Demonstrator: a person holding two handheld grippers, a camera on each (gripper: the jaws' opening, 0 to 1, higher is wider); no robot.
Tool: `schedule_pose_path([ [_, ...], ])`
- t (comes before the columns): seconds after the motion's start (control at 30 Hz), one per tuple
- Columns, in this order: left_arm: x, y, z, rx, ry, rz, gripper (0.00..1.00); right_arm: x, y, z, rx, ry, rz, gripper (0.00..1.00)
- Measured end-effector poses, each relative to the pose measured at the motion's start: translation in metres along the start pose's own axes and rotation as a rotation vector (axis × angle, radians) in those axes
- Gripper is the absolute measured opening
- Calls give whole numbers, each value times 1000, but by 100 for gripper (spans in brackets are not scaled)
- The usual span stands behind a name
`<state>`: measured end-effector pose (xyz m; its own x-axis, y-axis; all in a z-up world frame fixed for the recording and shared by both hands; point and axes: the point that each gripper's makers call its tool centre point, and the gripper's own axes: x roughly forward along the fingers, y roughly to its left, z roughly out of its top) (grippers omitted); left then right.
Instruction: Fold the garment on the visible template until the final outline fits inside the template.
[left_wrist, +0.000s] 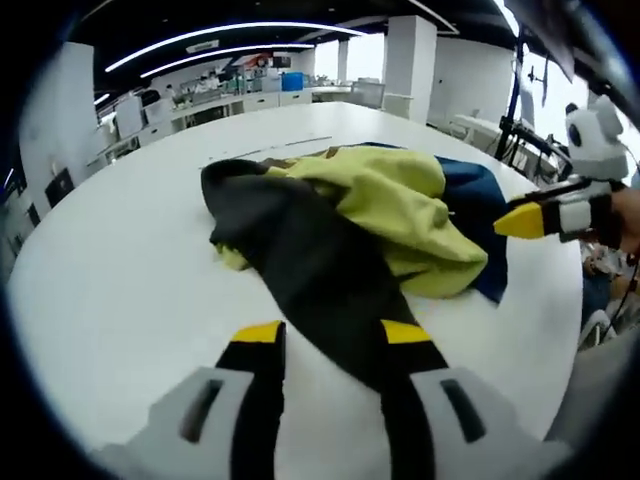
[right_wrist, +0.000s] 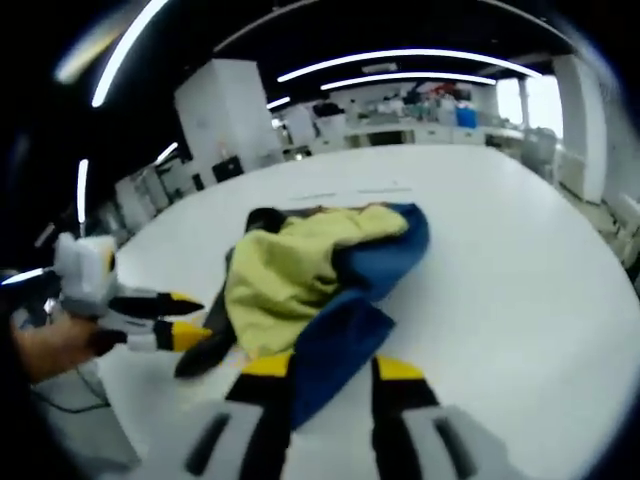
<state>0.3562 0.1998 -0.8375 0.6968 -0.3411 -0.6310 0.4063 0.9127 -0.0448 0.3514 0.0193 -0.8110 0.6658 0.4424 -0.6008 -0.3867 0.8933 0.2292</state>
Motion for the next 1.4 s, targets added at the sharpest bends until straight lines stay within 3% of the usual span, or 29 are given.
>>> schedule_pose_path([
  [0.27,2,-2,-4,-46,12,30,21,1,-5,-1,-34,-8,-12,7],
  [0.4,4,-6,-4,-76,3,38,7,0,-7,-1,-39,-16,-19,0],
  [0.6,3,-6,-2,-82,-14,46,1,-5,-11,2,-48,-29,-32,0],
  [0.77,-11,5,14,-74,-66,66,1,-13,-17,10,-72,-44,-47,0],
  [0.97,-42,33,35,-78,-145,143,1,-26,-36,16,-58,-41,-86,0],
  [1.4,-90,129,49,-107,-223,348,1,-55,-73,42,-28,-94,-168,0],
])
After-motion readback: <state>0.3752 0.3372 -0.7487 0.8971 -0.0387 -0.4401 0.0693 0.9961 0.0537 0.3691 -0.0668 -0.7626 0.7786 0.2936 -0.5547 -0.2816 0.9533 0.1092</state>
